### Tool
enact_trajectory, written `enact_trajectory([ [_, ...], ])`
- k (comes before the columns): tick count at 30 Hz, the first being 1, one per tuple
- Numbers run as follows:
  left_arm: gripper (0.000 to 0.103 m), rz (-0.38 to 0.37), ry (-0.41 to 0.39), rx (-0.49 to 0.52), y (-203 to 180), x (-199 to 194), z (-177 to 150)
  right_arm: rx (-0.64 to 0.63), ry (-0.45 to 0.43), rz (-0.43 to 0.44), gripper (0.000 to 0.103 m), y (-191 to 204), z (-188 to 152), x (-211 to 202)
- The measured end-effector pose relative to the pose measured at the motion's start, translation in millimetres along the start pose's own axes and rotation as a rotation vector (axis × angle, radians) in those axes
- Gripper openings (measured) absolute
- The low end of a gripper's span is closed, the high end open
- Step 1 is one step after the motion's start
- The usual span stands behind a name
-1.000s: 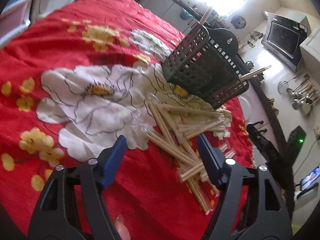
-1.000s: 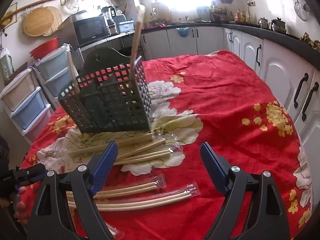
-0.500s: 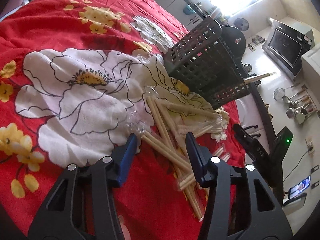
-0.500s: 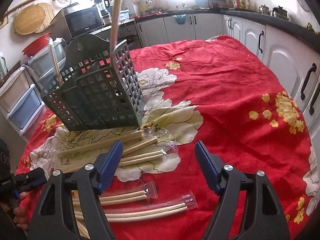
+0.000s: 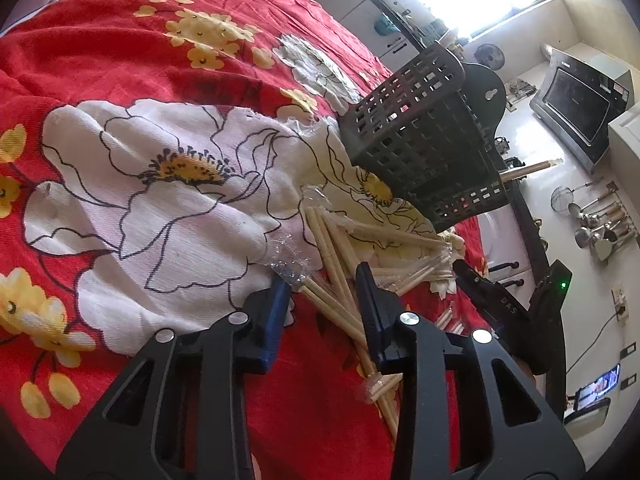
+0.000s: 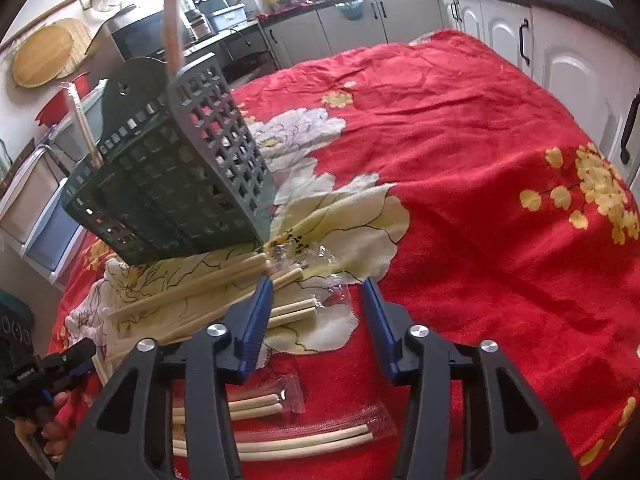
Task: Organize utensils
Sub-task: 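Close the right gripper on another chopstick in the pile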
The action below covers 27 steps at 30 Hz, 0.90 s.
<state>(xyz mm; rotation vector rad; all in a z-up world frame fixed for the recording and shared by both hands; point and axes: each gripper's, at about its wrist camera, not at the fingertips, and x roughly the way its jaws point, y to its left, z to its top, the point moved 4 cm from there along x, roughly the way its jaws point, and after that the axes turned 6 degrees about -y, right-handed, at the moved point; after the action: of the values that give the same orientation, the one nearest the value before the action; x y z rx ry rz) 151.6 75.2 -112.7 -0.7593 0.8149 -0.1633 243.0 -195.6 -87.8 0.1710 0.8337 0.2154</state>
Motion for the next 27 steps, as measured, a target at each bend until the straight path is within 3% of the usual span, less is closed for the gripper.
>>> enact_trajectory([
  [5,0.016,0.007,-0.004,-0.015,5.1,0.6,1.5,-0.008,0.01,-0.011,0.025,-1.5,-1.0,3.2],
  [12,0.016,0.015,-0.006,-0.009,4.7,3.1,3.2,-0.047,0.008,-0.026,0.005,1.5,-4.1,2.0],
  [27,0.011,0.023,-0.009,0.003,6.3,7.8,6.2,-0.011,-0.076,-0.007,0.002,0.2,-7.3,-36.6],
])
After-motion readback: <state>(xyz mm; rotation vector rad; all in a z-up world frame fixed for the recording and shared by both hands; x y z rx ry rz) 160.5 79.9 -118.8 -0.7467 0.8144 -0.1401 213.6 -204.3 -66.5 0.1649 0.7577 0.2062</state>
